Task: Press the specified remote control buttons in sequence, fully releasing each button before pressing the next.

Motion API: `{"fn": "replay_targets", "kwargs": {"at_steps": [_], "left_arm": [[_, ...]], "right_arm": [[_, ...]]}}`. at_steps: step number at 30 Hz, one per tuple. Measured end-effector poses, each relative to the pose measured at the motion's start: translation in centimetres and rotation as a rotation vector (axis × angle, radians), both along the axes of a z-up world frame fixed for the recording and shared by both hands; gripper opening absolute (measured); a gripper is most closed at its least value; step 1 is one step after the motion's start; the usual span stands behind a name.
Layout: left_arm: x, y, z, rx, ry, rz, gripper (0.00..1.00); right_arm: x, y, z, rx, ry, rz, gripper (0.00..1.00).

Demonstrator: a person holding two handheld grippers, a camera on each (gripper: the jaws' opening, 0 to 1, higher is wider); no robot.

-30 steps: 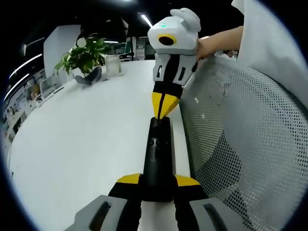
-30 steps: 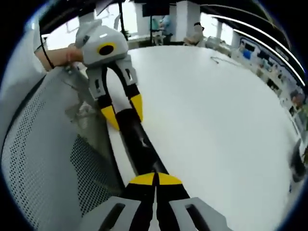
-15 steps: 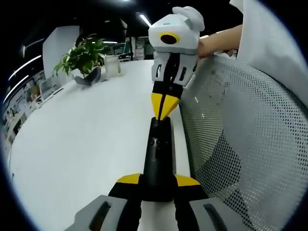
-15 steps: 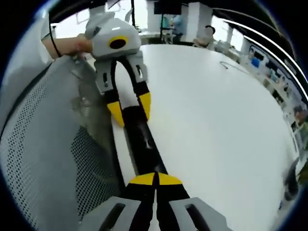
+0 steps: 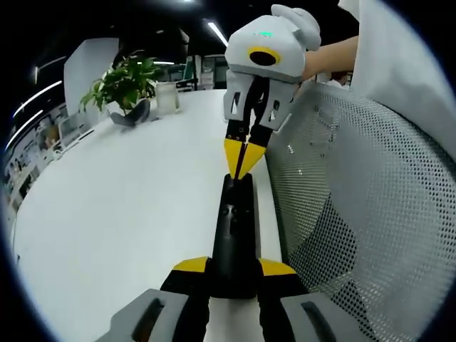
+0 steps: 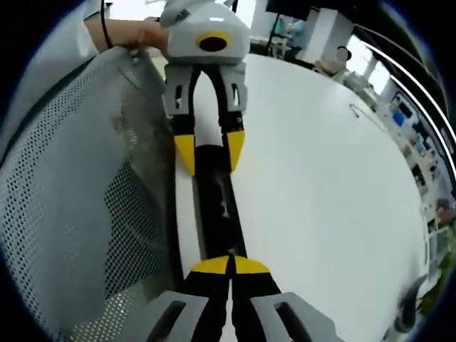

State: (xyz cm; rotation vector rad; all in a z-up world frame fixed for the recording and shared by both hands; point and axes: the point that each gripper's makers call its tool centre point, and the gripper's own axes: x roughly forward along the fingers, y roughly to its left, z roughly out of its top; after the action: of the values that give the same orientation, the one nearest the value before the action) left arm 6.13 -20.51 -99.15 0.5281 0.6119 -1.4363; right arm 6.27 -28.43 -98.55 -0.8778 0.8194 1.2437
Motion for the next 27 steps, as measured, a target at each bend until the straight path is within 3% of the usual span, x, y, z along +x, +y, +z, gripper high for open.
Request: {"fn": "replay_targets", "kwargs": {"at_steps": [6, 18, 24, 27], "left_arm": [[0.02, 0.0, -0.02, -0.001, 0.001, 0.001, 0.24], [0.02, -0.02, -0.03, -0.006, -0.001, -0.001, 0.24], [-0.03, -0.03, -0.05, -0.008, -0.001, -0.002, 0.24], [-0.04, -0.05, -0.05, -0.007, -0.002, -0.003, 0.24]], "right_arm": [[-0.27, 0.2, 0.06, -0.007, 0.007, 0.055, 0.0], [-0.07, 0.35, -0.13, -0.039, 0.03, 0.063, 0.0], [-0.03, 0.28, -0.21, -0.049, 0.058, 0.007, 0.0], [0.04, 0.29, -0.15, 0.001, 0.083, -0.076, 0.0]]}}
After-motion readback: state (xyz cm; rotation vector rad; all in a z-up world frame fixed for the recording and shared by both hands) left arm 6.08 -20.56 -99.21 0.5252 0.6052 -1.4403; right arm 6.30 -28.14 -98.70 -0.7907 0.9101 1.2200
